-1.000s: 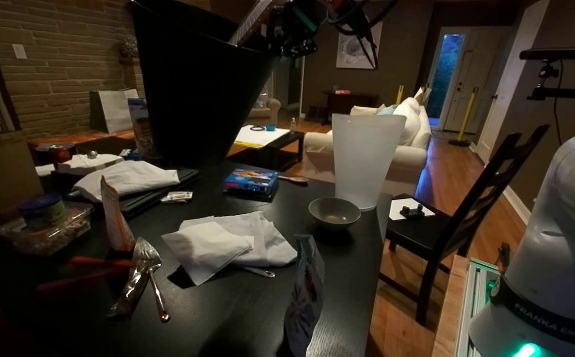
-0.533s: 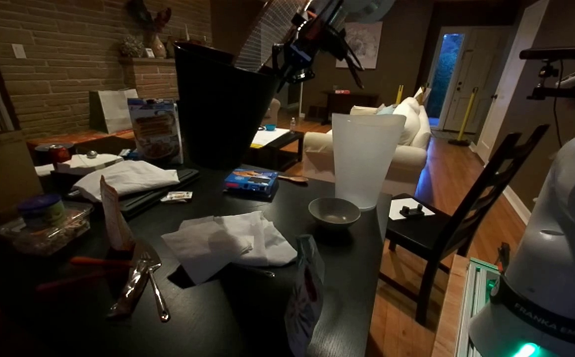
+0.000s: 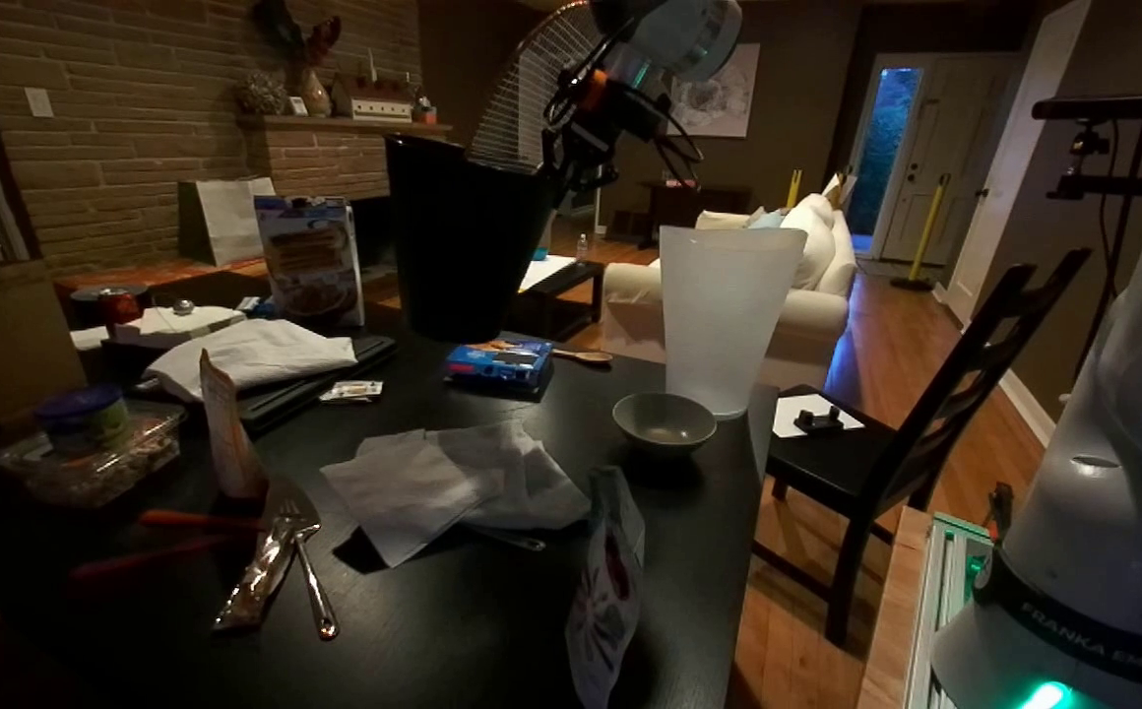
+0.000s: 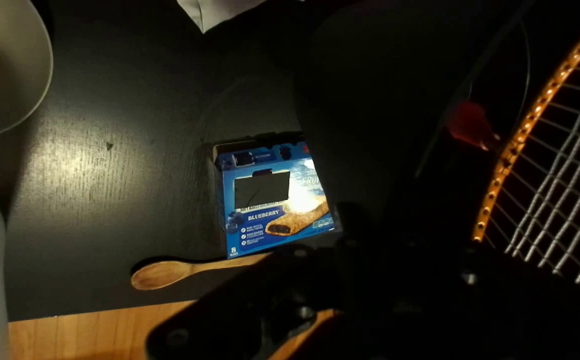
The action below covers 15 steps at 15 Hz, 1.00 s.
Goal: Move the black bin to the right.
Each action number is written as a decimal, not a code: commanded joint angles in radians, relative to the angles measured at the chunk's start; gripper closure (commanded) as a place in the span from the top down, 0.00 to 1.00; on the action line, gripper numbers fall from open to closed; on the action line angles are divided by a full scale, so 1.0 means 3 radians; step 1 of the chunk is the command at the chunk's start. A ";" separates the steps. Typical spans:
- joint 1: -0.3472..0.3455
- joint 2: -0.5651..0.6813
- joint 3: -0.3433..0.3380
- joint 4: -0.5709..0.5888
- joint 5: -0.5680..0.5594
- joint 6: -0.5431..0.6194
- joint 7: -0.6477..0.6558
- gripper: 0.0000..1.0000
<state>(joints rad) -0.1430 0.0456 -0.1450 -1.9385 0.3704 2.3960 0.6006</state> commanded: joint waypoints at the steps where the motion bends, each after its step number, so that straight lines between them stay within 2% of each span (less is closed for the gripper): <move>1: 0.0002 -0.0005 0.0000 0.0009 0.0000 -0.0013 -0.0002 0.01; 4: 0.0050 0.0258 0.0030 0.0172 -0.0220 -0.0016 0.0030 0.01; 11: 0.0094 0.1152 -0.0005 0.1259 -0.0341 -0.0176 0.0161 0.01; 15: 0.0078 0.1578 0.0019 0.1740 -0.0259 -0.0213 0.0208 0.01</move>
<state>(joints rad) -0.1179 0.4151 -0.1394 -1.5773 0.2928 2.3765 0.6257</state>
